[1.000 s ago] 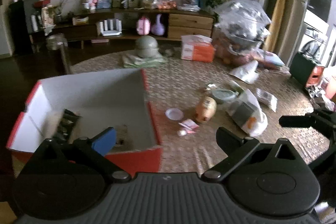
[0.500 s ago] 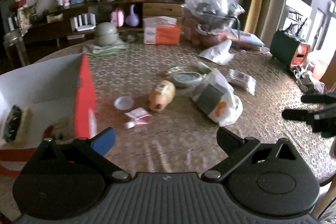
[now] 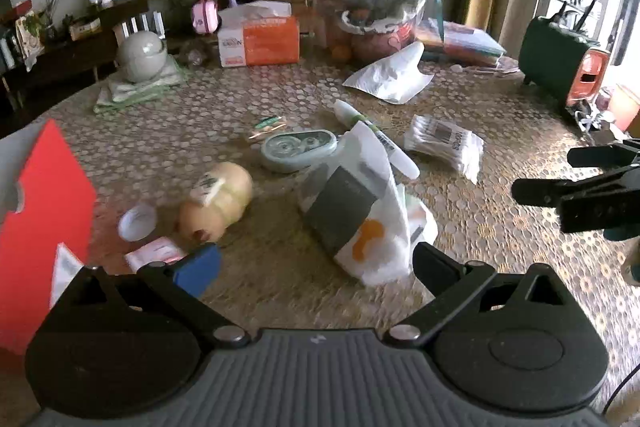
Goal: Organize objects
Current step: 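Move both tools back toward the cotton-swab pack and white bag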
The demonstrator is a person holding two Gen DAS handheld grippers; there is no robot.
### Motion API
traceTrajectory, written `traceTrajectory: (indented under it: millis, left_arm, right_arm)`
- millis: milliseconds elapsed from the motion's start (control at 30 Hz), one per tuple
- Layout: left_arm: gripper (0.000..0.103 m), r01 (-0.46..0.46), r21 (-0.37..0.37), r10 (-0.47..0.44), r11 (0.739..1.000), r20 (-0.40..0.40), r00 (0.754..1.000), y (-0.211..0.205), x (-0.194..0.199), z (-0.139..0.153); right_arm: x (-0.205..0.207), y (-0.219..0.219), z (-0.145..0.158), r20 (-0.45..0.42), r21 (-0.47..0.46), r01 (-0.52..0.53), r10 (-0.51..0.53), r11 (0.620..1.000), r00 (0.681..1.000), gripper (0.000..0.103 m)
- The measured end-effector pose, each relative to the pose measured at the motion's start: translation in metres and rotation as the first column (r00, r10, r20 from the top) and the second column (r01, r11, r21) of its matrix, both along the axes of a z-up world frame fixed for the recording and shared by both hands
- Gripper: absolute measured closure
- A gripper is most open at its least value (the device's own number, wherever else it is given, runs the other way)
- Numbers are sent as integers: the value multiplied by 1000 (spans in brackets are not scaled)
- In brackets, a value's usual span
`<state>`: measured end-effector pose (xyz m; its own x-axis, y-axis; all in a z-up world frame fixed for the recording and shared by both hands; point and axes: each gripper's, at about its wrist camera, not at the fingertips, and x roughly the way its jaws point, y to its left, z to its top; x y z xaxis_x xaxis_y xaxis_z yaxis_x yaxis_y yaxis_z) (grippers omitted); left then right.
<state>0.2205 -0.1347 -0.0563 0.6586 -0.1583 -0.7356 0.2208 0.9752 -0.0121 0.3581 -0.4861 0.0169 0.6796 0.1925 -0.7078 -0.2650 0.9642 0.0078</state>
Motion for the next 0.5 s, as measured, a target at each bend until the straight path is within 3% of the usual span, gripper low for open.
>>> traceTrajectory:
  millis: [333, 500]
  left_arm:
    - [0, -43, 28, 45, 999, -77, 996, -35, 60, -21]
    - [0, -61, -1, 60, 998, -132, 989, -38, 79, -34]
  right_arm:
    - [69, -3, -31, -62, -42, -71, 68, 997, 996, 0]
    - [92, 4, -40, -88, -54, -138, 133, 989, 987, 0]
